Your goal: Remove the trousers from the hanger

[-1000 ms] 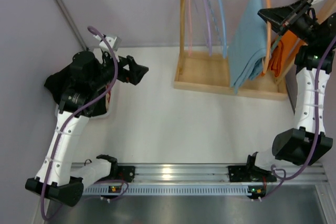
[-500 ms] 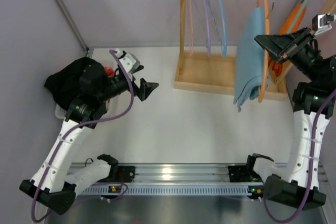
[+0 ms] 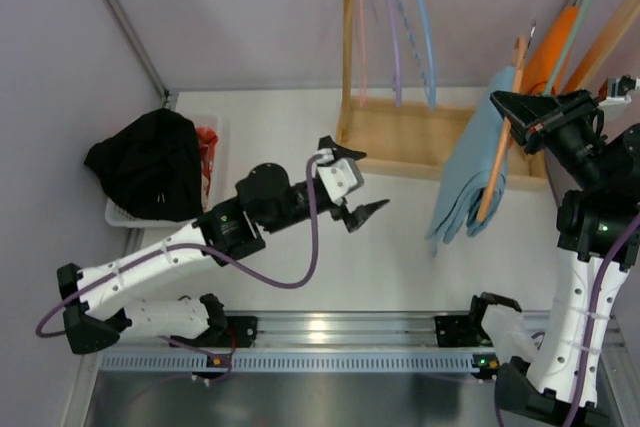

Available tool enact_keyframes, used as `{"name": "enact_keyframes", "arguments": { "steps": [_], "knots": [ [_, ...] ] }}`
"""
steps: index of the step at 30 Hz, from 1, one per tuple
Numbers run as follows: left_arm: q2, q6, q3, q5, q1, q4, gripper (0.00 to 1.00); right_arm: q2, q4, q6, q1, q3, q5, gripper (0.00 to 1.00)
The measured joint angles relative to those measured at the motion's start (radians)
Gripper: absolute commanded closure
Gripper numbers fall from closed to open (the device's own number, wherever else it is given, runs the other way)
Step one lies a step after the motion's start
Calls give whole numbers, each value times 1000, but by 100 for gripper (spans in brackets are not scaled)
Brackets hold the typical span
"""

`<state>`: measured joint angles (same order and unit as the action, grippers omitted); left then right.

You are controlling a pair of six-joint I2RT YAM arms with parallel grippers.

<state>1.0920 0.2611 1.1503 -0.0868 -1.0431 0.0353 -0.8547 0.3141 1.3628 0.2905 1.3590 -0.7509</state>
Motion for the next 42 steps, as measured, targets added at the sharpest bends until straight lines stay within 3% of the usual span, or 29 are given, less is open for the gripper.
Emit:
{"name": "enact_keyframes", "arguments": {
  "steps": [4,8,11,25,35,42],
  "knots": [
    [81,-8,2,152,-200,-100,4,24,113,-11,0,0,76,100],
    [166,-36,27,274,-312,-158,5,48,192,-8,0,-3,131,100],
    [232,-58,58,348,-354,-200,13,69,215,2,0,-11,149,100],
    [399,-192,161,447,-370,-332,16,109,165,102,0,-78,144,100],
    [446,-127,143,473,-370,-531,19,109,120,149,1,-83,148,100],
    [491,-94,143,479,-370,-587,17,113,120,168,1,-83,148,100]
  ]
}}
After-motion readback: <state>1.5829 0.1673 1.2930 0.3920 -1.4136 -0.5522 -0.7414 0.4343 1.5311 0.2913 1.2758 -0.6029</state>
